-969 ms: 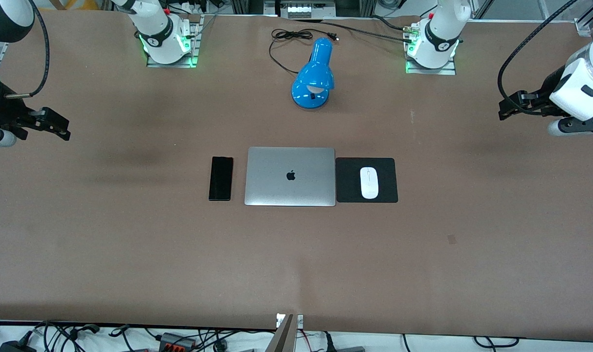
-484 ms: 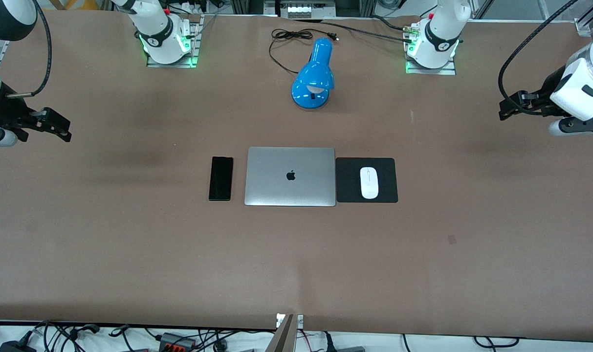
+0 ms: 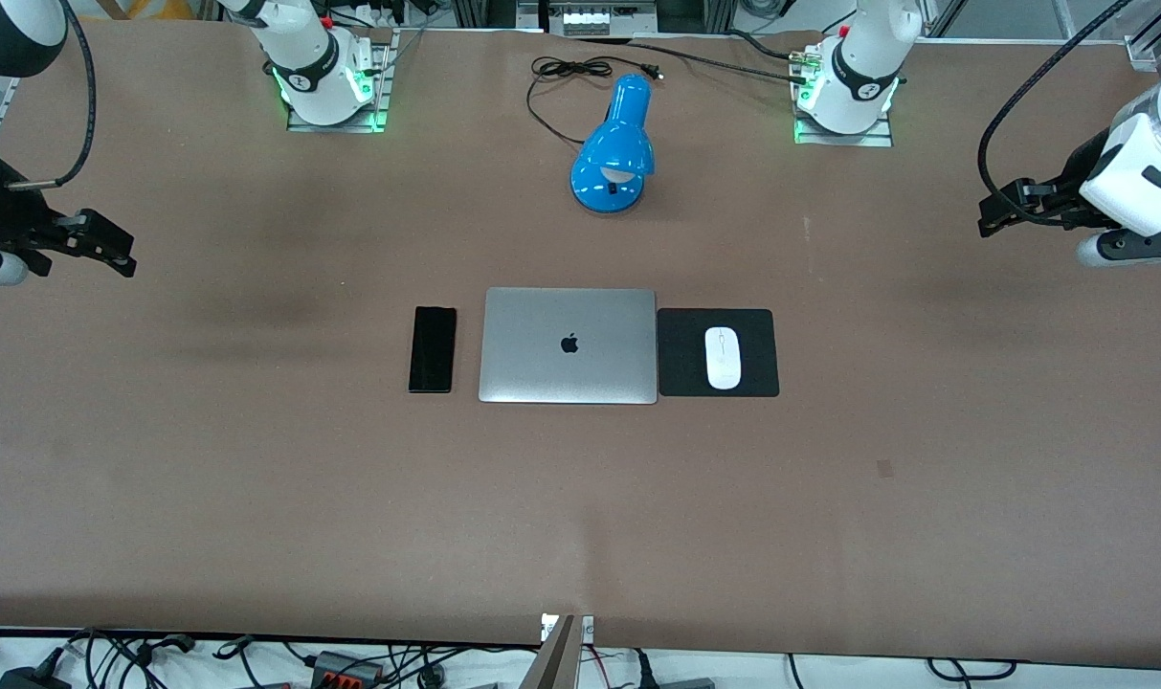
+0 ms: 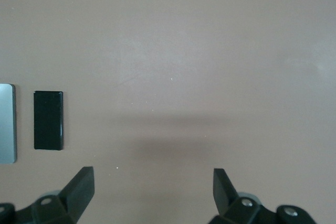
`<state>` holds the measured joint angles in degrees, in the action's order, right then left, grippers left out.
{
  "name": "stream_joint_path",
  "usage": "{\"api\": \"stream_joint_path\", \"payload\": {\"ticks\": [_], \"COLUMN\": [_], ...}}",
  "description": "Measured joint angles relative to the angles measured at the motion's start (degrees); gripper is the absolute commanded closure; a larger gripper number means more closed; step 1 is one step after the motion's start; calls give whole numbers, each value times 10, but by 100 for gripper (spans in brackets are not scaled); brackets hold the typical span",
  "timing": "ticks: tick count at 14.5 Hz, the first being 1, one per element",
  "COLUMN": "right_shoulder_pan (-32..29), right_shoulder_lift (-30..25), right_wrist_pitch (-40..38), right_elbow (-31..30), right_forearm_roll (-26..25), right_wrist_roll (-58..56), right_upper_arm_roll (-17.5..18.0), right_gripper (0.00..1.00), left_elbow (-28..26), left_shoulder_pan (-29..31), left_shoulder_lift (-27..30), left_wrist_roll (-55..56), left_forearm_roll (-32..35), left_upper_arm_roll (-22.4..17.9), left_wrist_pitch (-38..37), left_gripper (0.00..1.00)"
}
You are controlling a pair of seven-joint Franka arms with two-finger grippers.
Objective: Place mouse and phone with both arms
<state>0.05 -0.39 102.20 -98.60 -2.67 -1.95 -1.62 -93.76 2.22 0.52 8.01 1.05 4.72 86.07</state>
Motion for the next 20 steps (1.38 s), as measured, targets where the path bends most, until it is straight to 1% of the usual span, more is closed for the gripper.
{"api": "stream_joint_path", "payload": {"ticks": [4,20], "right_shoulder_pan": [-14,-7], "right_shoulder_lift": [-2,-17], "right_wrist_pitch": [-13,-41], "right_elbow": [11,11], "right_forearm_roll": [17,17], "right_wrist_roll": [0,0], "right_upper_arm_roll": [0,1], "right_gripper": [0,0], "left_elbow": [1,1], "left_shoulder_pan": [0,0], "left_shoulder_lift": [0,0], "left_wrist_roll": [0,0], "left_forearm_roll": [0,0], "left_upper_arm_roll": [0,-1], "left_wrist_pitch": [0,0], "left_gripper": [0,0]}}
